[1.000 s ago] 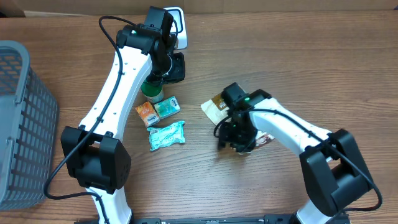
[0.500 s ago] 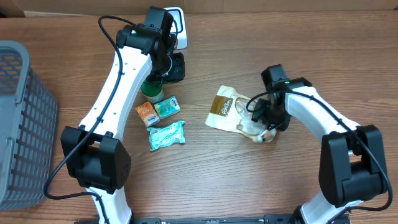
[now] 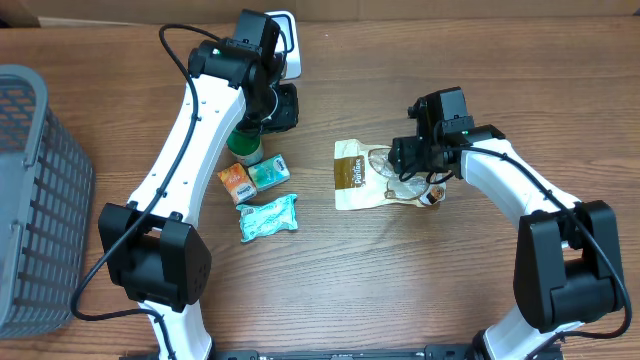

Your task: Scan the item barcode

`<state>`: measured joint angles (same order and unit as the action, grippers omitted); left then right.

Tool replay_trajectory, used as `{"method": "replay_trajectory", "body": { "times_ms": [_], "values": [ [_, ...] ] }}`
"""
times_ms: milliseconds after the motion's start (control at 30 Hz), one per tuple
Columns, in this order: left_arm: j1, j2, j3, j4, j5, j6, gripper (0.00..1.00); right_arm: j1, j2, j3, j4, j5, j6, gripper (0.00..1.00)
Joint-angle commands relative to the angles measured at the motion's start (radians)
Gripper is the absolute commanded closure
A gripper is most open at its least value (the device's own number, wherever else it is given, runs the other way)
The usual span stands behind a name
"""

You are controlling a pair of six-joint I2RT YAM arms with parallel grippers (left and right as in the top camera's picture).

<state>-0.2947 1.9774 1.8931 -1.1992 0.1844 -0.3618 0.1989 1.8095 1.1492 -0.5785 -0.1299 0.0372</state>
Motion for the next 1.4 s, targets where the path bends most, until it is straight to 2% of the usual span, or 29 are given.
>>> {"method": "replay_trajectory", "body": {
  "times_ms": [0,67,200,267,367,433,633,800,900,967,1100,1133,1267,1333,1367],
  "values": [
    [-0.010,-0.003,0.000,0.007,-0.035,0.026,0.96,0.003,0.005,0.094,-0.038,-0.115,-0.002,0.28],
    [-0.010,-0.003,0.000,0.009,-0.046,0.026,0.96,0.003,0.005,0.143,-0.040,-0.163,0.106,0.30],
    [-0.010,-0.003,0.000,0.010,-0.066,0.026,0.96,0.016,0.016,0.150,0.037,-0.184,0.409,0.43],
    [-0.010,-0.003,0.000,0.011,-0.069,0.026,0.96,0.032,0.034,0.138,0.062,-0.159,0.530,0.44],
    [-0.010,-0.003,0.000,0.015,-0.069,0.026,0.96,0.079,0.074,0.118,0.104,-0.091,0.653,0.46],
    [-0.010,-0.003,0.000,0.014,-0.069,0.026,0.96,0.111,0.108,0.118,0.131,-0.062,0.677,0.46],
    [-0.010,-0.003,0.000,0.013,-0.069,0.026,0.96,0.156,0.177,0.118,0.195,-0.062,0.668,0.46],
    [-0.010,-0.003,0.000,0.014,-0.068,0.026,0.96,0.187,0.197,0.118,0.110,-0.233,0.563,0.46],
    [-0.010,-0.003,0.000,0.014,-0.068,0.026,0.96,0.216,0.197,0.118,0.018,-0.343,0.420,0.45],
    [-0.010,-0.003,0.000,0.014,-0.068,0.026,0.96,0.240,0.195,0.127,-0.120,-0.461,0.170,0.45],
    [-0.010,-0.003,0.000,0.014,-0.059,0.025,0.96,0.231,0.174,0.160,-0.267,-0.463,0.072,0.45],
    [-0.011,-0.003,0.000,0.014,-0.057,0.025,0.96,0.220,0.154,0.171,-0.294,-0.461,0.065,0.39],
    [-0.027,-0.003,-0.001,0.014,-0.057,0.025,0.96,0.166,0.055,0.197,-0.336,-0.448,0.071,0.34],
    [-0.041,-0.003,-0.002,0.014,-0.057,0.025,0.96,0.100,-0.024,0.213,-0.378,-0.395,0.124,0.32],
    [-0.058,-0.003,-0.006,0.021,-0.057,0.025,0.96,0.029,-0.083,0.216,-0.420,-0.309,0.182,0.32]
  ]
}}
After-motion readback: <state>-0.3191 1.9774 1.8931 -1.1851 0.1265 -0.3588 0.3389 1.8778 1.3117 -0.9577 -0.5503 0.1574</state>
